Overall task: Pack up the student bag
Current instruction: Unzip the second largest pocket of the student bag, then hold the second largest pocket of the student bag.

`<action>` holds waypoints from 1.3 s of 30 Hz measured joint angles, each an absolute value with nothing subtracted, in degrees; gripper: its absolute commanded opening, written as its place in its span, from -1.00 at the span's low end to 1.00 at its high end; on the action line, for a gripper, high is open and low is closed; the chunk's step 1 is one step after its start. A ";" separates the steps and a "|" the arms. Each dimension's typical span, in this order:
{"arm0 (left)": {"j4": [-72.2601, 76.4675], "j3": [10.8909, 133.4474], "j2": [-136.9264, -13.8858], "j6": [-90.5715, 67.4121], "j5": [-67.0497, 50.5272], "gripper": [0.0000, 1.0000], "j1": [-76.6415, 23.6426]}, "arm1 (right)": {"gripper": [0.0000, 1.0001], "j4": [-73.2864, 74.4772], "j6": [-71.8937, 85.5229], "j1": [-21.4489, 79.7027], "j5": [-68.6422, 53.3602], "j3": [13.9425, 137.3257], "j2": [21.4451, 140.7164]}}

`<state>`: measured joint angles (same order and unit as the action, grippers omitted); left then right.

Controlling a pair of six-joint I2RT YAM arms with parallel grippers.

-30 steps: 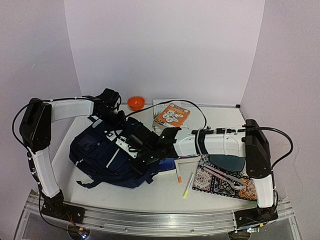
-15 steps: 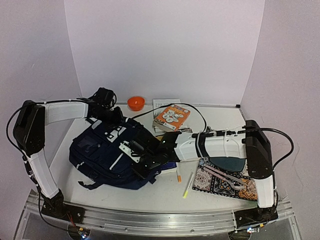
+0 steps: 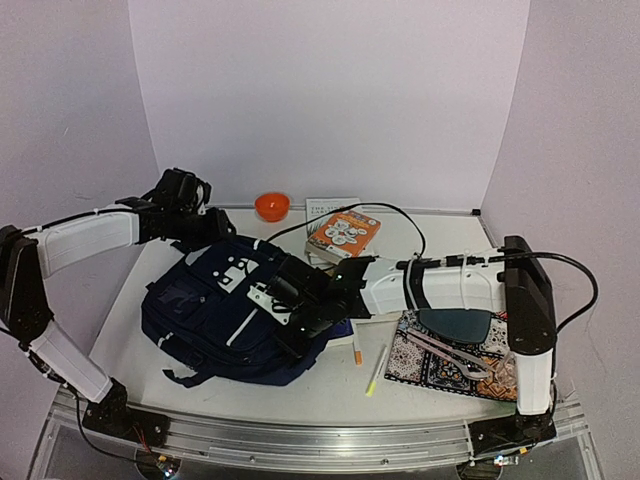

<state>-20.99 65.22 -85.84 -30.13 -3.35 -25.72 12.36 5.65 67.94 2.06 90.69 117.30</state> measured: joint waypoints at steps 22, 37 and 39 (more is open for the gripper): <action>-27.68 45.84 -71.97 -41.90 4.92 0.38 -33.95 | 0.62 10.78 18.28 50.13 -11.96 93.57 114.25; -27.01 42.65 -77.21 -43.16 6.74 0.33 -33.95 | -0.06 8.24 21.61 48.29 -18.84 105.69 130.75; -26.33 42.40 -78.33 -42.88 6.98 0.31 -33.95 | -0.50 7.78 21.62 48.02 -19.82 105.80 131.26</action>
